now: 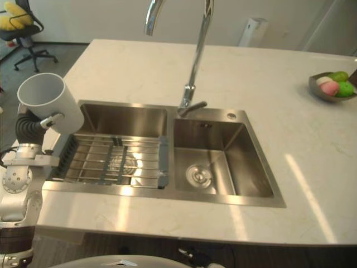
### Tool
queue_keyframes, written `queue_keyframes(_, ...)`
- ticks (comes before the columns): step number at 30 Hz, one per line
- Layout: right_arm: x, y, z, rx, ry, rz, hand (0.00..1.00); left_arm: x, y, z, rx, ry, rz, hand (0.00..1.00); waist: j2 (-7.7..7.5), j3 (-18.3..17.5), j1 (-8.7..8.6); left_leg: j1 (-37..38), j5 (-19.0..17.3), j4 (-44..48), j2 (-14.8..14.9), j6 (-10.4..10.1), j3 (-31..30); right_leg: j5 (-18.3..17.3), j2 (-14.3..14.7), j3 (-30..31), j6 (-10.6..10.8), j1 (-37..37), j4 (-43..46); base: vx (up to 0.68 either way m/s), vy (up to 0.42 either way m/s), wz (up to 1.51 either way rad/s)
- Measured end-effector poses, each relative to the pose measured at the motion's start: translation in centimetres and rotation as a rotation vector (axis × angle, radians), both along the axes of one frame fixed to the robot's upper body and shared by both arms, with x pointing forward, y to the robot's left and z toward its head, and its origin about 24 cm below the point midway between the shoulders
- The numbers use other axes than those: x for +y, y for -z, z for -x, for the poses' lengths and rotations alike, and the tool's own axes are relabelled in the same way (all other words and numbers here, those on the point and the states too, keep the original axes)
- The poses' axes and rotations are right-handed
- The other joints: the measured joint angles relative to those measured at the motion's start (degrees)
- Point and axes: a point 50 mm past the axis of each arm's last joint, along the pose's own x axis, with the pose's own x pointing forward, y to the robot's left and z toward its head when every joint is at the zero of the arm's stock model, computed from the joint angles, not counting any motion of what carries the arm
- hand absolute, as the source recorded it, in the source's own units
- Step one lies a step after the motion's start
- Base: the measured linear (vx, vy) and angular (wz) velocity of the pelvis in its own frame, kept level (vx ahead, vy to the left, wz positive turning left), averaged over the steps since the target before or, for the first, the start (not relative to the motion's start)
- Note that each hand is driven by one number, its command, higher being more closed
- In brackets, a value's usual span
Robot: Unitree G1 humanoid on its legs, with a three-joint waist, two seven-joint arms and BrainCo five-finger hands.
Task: Walk over to the sink, pick up the cup, carry it to the dishwasher, place the cup inside the dishwasher, then close the dishwasher door
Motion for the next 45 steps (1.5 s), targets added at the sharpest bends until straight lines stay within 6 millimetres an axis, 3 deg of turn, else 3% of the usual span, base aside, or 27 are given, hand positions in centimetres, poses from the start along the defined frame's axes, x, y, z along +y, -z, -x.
queue_keyframes(2, -0.1, 0.1, 1.2, 0.027, 0.016, 0.002, 0.00, 0.0, 0.9, 0.6, 0.030, -0.011, 0.019, 1.00, 0.25, -1.92, -0.05, 0.43, -1.36, -0.01, 0.29, -0.62, 1.44, -0.01, 0.15, 1.97, -0.11, -0.44, -0.19, 0.06, -0.014, -0.45)
queue_keyframes(4, -0.1, 0.4, 3.2, 0.070, 0.095, -0.018, 0.00, -0.3, 1.9, 0.9, 0.057, -0.017, 0.059, 1.00, 0.86, -4.07, -1.34, 0.41, -2.05, -0.01, 0.14, -0.68, 1.19, -0.63, 0.07, 1.87, -0.30, -0.43, -0.21, 0.10, -0.020, -0.15)
queue_keyframes(7, -0.2, 0.5, 4.9, 0.112, 0.184, -0.042, 0.00, -1.0, 2.2, 0.8, 0.061, -0.014, 0.092, 1.00, 0.25, -5.28, -2.33, 0.28, -1.76, 0.00, 0.10, -0.37, 0.83, -0.93, 0.26, 1.75, -0.58, -0.43, 0.06, 0.08, -0.028, 0.03)
queue_keyframes(12, -0.1, 0.6, 4.9, 0.146, 0.297, -0.059, 0.00, -1.7, 2.3, 0.5, 0.064, -0.034, 0.114, 1.00, 0.12, -5.20, -2.43, -2.07, 0.61, 0.39, 0.32, -0.64, -3.51, -0.90, 1.25, -0.52, -0.84, -1.60, 2.29, 0.05, -0.023, 0.38)
queue_keyframes(14, -0.1, 0.7, 4.9, 0.156, 0.331, -0.077, 0.00, -1.8, 2.0, 0.7, 0.046, -0.052, 0.124, 1.00, 0.36, -4.85, -1.48, -3.65, 1.69, 0.40, 0.67, -0.77, -5.50, -0.86, 1.51, -1.38, -0.92, -2.70, 3.96, -0.04, 0.076, 0.66)
queue_keyframes(16, -0.2, 0.8, 4.9, 0.167, 0.330, -0.076, 0.00, -1.2, 1.7, 1.3, 0.030, -0.091, 0.125, 1.00, 0.48, -4.48, 0.56, -3.93, 1.69, 0.47, 0.92, -0.77, -7.04, -1.01, 1.87, -1.68, -1.16, -2.50, 4.16, -0.07, 0.039, 0.48)
queue_keyframes(19, -0.4, 0.8, 3.8, 0.156, 0.311, -0.077, 0.00, 0.1, 1.0, 2.6, -0.017, -0.176, 0.151, 1.00, 0.61, -2.06, 2.77, -10.57, -0.27, 9.39, -0.32, -0.78, -11.45, -1.82, 1.29, -5.89, -2.06, -2.49, 4.27, -0.16, 0.014, 0.81)
queue_keyframes(21, -1.4, 0.5, 3.1, 0.148, 0.291, -0.054, 0.00, 0.8, 1.6, 4.1, 0.003, -0.240, 0.163, 1.00, 3.16, 0.64, 5.17, -13.89, -0.84, 11.57, -0.99, -0.84, -14.83, -3.32, 1.75, -10.15, -1.63, -2.52, 5.57, -0.23, 0.031, 0.98)
queue_keyframes(23, -2.0, 0.4, 2.8, 0.144, 0.288, -0.044, 0.00, 1.7, 2.7, 5.2, 0.047, -0.304, 0.169, 1.00, 4.72, 1.74, 6.99, -13.53, -0.69, 8.22, -0.69, -1.36, -13.73, -3.55, 1.65, -13.89, -1.58, -2.55, 6.64, -0.20, -0.046, 1.20)
queue_keyframes(24, -2.2, 0.4, 2.7, 0.146, 0.290, -0.042, 0.00, 2.4, 3.2, 5.9, 0.063, -0.343, 0.169, 1.00, 5.13, 1.93, 7.95, -13.20, -2.12, 5.81, -0.32, -3.50, -11.77, -3.35, 1.54, -16.27, -1.88, -3.11, 6.77, -0.17, -0.080, 1.28)
queue_keyframes(25, -2.1, 0.4, 2.7, 0.151, 0.298, -0.047, 0.00, 2.7, 3.2, 6.1, 0.063, -0.361, 0.168, 1.00, 4.18, 1.69, 7.98, -13.85, -2.99, 6.02, -0.19, -3.42, -9.37, -2.76, 0.84, -17.52, -2.11, -3.07, 5.69, -0.15, -0.070, 1.39)
queue_keyframes(27, -2.2, 0.4, 1.5, 0.152, 0.325, -0.053, 0.00, 3.1, 2.8, 6.5, 0.021, -0.395, 0.179, 1.00, 4.63, 2.18, 8.46, -19.42, -5.33, 21.05, 3.12, 5.46, 4.42, -2.15, -1.38, -26.17, -2.38, -3.32, 6.76, -0.01, -0.008, 1.51)
queue_keyframes(28, -2.5, 0.4, 1.7, 0.159, 0.327, -0.046, 0.00, 3.1, 2.6, 6.5, 0.009, -0.399, 0.182, 1.00, 3.96, 2.42, 8.42, -19.63, -6.28, 25.39, 3.90, 7.15, 7.26, -2.23, -2.28, -28.14, -2.28, -3.25, 7.65, 0.22, 0.029, 1.49)
queue_keyframes(29, -3.3, 0.2, 2.2, 0.163, 0.336, -0.028, 0.00, 3.0, 2.1, 6.7, -0.022, -0.399, 0.185, 1.00, 5.18, 1.91, 8.31, -18.60, -7.29, 32.90, 6.98, 10.75, 12.62, -2.49, -3.33, -33.14, -2.10, -2.53, 10.81, 0.20, 0.024, 1.18)
queue_keyframes(30, -4.0, 0.0, 2.2, 0.150, 0.339, -0.010, 0.00, 2.8, 1.9, 6.7, -0.039, -0.386, 0.187, 1.00, 7.29, 1.55, 8.16, -17.72, -6.34, 33.73, 8.43, 10.28, 14.23, -2.86, -3.35, -36.13, -2.46, -2.91, 14.29, -0.05, 0.150, 2.35)
queue_keyframes(31, -5.3, -0.5, 2.2, 0.120, 0.353, 0.017, 0.00, 1.8, 0.9, 5.6, -0.093, -0.315, 0.187, 1.00, 9.60, 1.95, 6.31, -17.83, -1.90, 25.93, 3.92, 5.46, 10.60, -6.87, -2.67, -36.61, -5.51, -5.64, 16.06, -0.36, 0.221, 2.87)
queue_keyframes(32, -4.9, -0.3, 2.5, 0.138, 0.358, 0.002, 0.00, 1.6, 0.1, 5.2, -0.139, -0.300, 0.194, 1.00, 7.37, 1.29, 4.50, -14.92, 2.67, 14.14, -1.13, 1.43, 4.11, -5.05, -0.94, -35.42, -7.60, -6.84, 7.47, -0.34, 0.275, 3.41)
queue_keyframes(33, -4.3, -0.1, 2.9, 0.141, 0.380, -0.018, 0.00, 1.5, -0.4, 4.9, -0.175, -0.290, 0.206, 1.00, 6.33, 1.73, 3.29, -13.95, -0.92, 15.91, -1.73, 6.40, 7.51, 0.19, -2.52, -36.97, -4.95, -6.13, 6.33, 0.10, 0.082, 2.74)
queue_keyframes(34, -3.8, 0.0, 2.4, 0.148, 0.366, -0.034, 0.00, 1.3, -0.4, 4.8, -0.189, -0.279, 0.237, 1.00, 5.99, 2.12, 4.38, -10.47, -7.58, 24.01, 3.79, 8.66, 15.46, 0.50, -4.72, -41.94, -3.45, -5.31, 8.88, 0.43, -0.077, 2.50)
queue_keyframes(35, -3.8, 0.0, 2.1, 0.152, 0.365, -0.037, 0.00, 1.2, 0.3, 5.0, -0.166, -0.269, 0.250, 1.00, 6.56, 2.23, 4.11, -5.56, -8.21, 23.70, 9.39, 2.64, 20.66, 0.30, -5.93, -46.32, -3.31, -3.34, 11.04, 0.45, -0.110, 2.16)
queue_keyframes(36, -4.2, -0.1, 2.4, 0.167, 0.368, -0.015, 0.00, 0.7, 0.5, 4.8, -0.157, -0.238, 0.257, 1.00, 7.75, 1.93, 3.97, -4.24, -7.83, 22.44, 10.04, 0.18, 20.72, 0.15, -6.68, -48.79, -3.27, -2.29, 12.31, 0.19, 0.076, 1.92)
queue_keyframes(37, -4.8, -0.2, 3.2, 0.197, 0.377, 0.003, 0.00, 0.1, 0.5, 4.7, -0.153, -0.196, 0.258, 1.00, 7.78, 1.99, 4.34, -4.02, -7.96, 21.32, 8.74, 0.26, 22.25, 0.14, -7.80, -52.32, -3.31, -0.80, 13.36, -0.02, 0.299, 2.02)
queue_keyframes(38, -4.7, -0.1, 3.9, 0.214, 0.398, -0.004, 0.00, -0.6, 0.3, 4.4, -0.164, -0.145, 0.258, 1.00, 7.39, 1.72, 4.05, -3.74, -7.69, 19.09, 7.10, 1.49, 24.51, -0.26, -8.29, -56.09, -3.85, 1.61, 11.69, -0.07, 0.346, 2.08)
queue_keyframes(40, -4.2, 0.1, 4.3, 0.232, 0.420, 0.000, 0.00, -1.0, -0.3, 4.5, -0.192, -0.103, 0.258, 1.00, 6.89, 1.39, 4.16, -0.66, -5.15, 7.94, 2.45, 4.50, 24.12, 0.66, -8.14, -61.25, -2.44, 4.41, 10.34, -0.05, 0.246, 1.77)
queue_keyframes(43, -4.1, 0.1, 4.2, 0.210, 0.429, 0.010, 0.00, -1.8, -0.4, 4.4, -0.193, -0.051, 0.270, 1.00, 7.24, 1.23, 4.33, -0.32, -0.98, 0.47, -0.89, 4.91, 21.10, 2.63, -8.67, -62.71, -2.56, 3.81, 10.39, -0.05, 0.115, 0.80)
queue_keyframes(44, -4.3, 0.0, 4.1, 0.185, 0.435, 0.018, 0.00, -2.6, -0.4, 4.2, -0.183, -0.013, 0.275, 1.00, 7.71, 1.28, 3.83, -1.60, -0.62, 0.46, -1.42, 5.35, 18.93, 3.63, -8.60, -60.13, -3.80, 2.90, 10.87, -0.03, 0.100, 0.70)
queue_keyframes(45, -4.8, -0.2, 3.9, 0.150, 0.462, 0.026, 0.00, -3.7, -0.1, 3.9, -0.163, 0.038, 0.284, 1.00, 8.67, 1.07, 3.32, -2.43, -0.63, 0.18, -1.62, 5.45, 16.22, 4.07, -8.79, -52.91, -7.76, 1.04, 13.12, -0.01, 0.162, 0.74)
